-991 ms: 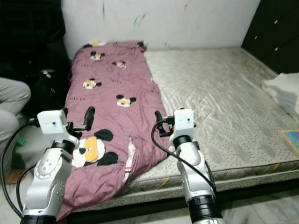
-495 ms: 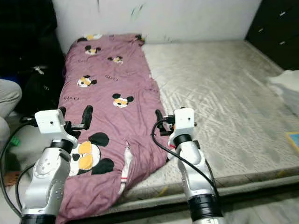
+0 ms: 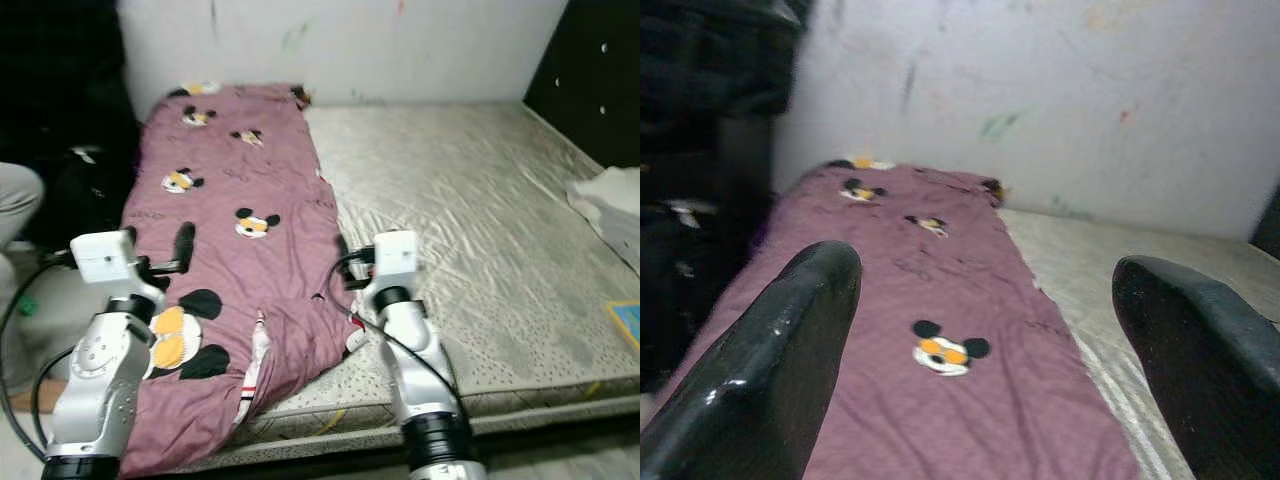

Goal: Clean up the room

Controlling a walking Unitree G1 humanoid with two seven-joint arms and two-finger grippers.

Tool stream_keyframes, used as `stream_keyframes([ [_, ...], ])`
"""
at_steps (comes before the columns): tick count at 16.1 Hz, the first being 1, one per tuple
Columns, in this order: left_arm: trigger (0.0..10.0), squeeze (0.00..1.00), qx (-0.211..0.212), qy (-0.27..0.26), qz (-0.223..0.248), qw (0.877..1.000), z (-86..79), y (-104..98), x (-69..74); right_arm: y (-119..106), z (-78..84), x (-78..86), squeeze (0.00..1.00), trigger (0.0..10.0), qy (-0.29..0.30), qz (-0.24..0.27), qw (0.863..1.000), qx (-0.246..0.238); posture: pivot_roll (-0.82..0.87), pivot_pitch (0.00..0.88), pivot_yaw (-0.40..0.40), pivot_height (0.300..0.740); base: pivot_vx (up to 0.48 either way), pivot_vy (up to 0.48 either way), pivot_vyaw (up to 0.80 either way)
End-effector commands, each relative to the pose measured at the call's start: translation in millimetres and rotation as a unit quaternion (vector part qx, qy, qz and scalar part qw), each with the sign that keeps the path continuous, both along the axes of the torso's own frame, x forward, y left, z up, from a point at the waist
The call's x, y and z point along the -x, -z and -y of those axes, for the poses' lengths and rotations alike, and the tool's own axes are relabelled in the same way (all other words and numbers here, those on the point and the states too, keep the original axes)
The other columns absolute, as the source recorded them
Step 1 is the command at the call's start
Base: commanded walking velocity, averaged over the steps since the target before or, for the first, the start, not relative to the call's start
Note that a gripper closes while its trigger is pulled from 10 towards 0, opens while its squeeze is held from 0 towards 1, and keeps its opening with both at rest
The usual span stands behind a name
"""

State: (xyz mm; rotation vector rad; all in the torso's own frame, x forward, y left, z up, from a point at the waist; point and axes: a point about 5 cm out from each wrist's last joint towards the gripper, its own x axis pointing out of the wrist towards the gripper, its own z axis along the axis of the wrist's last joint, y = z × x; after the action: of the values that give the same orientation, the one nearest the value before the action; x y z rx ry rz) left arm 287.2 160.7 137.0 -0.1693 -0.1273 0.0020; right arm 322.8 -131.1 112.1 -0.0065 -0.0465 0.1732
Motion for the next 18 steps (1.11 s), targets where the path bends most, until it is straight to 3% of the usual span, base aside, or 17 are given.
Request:
stream_keyframes([
  [1, 10.0, 0.0, -0.007, -0.002, -0.006, 1.0, 1.0, 3, 2.1, -1, 4.2, -0.4, 0.0, 10.0, 0.008, 0.006, 1.0, 0.002, -0.04, 0.0, 0.003, 0.74, 0.0, 0.0, 0.0],
  [5, 10.0, 0.0, -0.02, -0.015, -0.012, 1.0, -1.9, 10, 6.4, 4, 7.0, -0.6, 0.0, 10.0, 0.003, -0.004, 1.0, 0.01, -0.01, 0.005, -0.025, 0.74, 0.0, 0.0, 0.0],
  [9, 10.0, 0.0, -0.049, -0.032, -0.042, 0.997, -25.3, 24, 19.6, 8, -0.3, 7.4, 0.0, 10.0, -0.012, -0.02, 1.0, -0.002, -0.01, 0.039, -0.03, 0.74, 0.0, 0.0, 0.0],
  [13, 10.0, 0.0, -0.059, -0.032, -0.045, 0.997, -25.7, 23, 36.9, 8, 5.1, 27.3, 0.0, 10.0, -0.041, -0.028, 0.999, -0.008, 0.0, 0.136, -0.042, 0.74, 0.0, 0.0, 0.0],
  [15, 10.0, 0.0, -0.058, -0.037, -0.055, 0.996, -29.1, 27, 46.7, 11, 8.9, 33.8, 0.0, 10.0, -0.044, -0.038, 0.998, -0.006, 0.0, 0.145, -0.046, 0.74, 0.0, 0.0, 0.0],
  [18, 10.0, 0.0, -0.057, -0.035, -0.055, 0.996, -26.3, 24, 45.2, 12, 6.8, 33.7, 0.0, 10.0, -0.049, -0.049, 0.998, -0.008, 0.0, 0.142, -0.041, 0.74, 0.0, 0.0, 0.0],
])
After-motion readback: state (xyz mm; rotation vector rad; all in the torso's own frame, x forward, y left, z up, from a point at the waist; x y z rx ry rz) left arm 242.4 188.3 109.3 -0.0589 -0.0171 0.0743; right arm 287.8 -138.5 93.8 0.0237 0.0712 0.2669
